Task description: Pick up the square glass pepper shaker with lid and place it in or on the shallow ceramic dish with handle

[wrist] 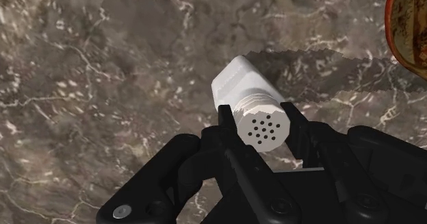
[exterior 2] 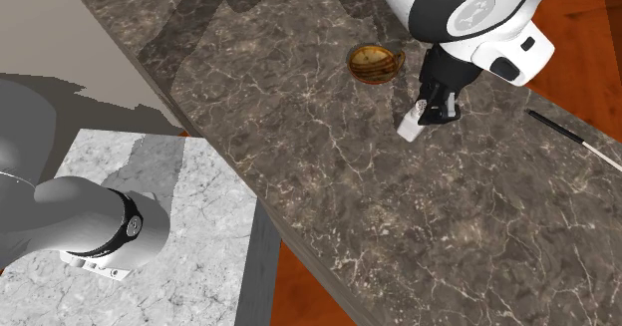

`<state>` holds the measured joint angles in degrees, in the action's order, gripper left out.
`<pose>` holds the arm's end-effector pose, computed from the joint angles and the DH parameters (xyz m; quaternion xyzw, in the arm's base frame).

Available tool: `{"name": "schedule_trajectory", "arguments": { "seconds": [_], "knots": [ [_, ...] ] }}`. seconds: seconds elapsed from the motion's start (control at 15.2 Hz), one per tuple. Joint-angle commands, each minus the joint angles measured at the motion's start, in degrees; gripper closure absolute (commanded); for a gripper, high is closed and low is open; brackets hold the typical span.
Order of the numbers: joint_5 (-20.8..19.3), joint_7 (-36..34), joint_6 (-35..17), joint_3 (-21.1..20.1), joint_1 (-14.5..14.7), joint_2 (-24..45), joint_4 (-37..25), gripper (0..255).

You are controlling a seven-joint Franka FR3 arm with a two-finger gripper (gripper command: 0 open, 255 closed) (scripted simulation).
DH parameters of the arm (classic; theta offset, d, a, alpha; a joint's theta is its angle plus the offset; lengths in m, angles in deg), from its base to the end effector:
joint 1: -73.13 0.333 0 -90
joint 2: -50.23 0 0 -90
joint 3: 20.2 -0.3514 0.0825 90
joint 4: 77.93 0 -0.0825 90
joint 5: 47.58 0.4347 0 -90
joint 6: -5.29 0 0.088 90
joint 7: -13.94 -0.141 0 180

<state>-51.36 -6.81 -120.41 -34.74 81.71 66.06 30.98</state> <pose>0.6201 0.2534 0.3346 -0.9993 -0.0345 -0.0096 0.0116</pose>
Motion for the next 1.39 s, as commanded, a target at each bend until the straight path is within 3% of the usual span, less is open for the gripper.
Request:
{"name": "schedule_trajectory", "arguments": {
  "seconds": [0.0,0.2,1.32],
  "knots": [
    [0.0,0.0,0.0,0.0,0.0,0.0,0.0,255],
    [0.0,0.0,0.0,0.0,0.0,0.0,0.0,255],
    [1.6,0.9,11.8,-0.4,-0.3,-4.6,-7.3,255]
  ]
}}
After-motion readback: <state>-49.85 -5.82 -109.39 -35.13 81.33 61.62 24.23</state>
